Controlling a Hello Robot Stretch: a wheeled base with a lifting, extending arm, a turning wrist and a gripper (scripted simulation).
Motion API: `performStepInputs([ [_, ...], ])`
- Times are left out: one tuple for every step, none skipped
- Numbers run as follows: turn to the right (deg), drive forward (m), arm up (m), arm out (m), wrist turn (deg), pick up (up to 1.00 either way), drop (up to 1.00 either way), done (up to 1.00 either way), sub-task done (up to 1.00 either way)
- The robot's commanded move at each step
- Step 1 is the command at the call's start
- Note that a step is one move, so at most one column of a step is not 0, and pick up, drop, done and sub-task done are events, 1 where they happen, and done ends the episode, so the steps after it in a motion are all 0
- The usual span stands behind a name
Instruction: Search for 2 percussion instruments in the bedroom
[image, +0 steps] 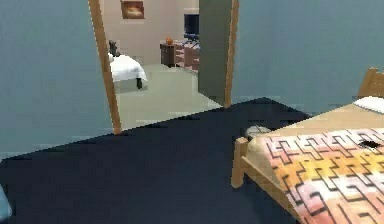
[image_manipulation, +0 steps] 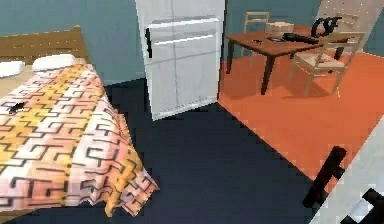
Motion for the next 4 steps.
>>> performStepInputs([
  [0.0, 1.00, 0.00, 0.00, 0.0, 0.00, 0.00, 0.00, 0.00],
  [-18.0, 0.00, 0.00, 0.00, 0.0, 0.00, 0.00, 0.00, 0.00],
  [0.0, 0.15, 0.00, 0.00, 0.0, 0.00, 0.00, 0.00, 0.00],
  [45.0, 0.00, 0.00, 0.00, 0.0, 0.00, 0.00, 0.00, 0.00],
])
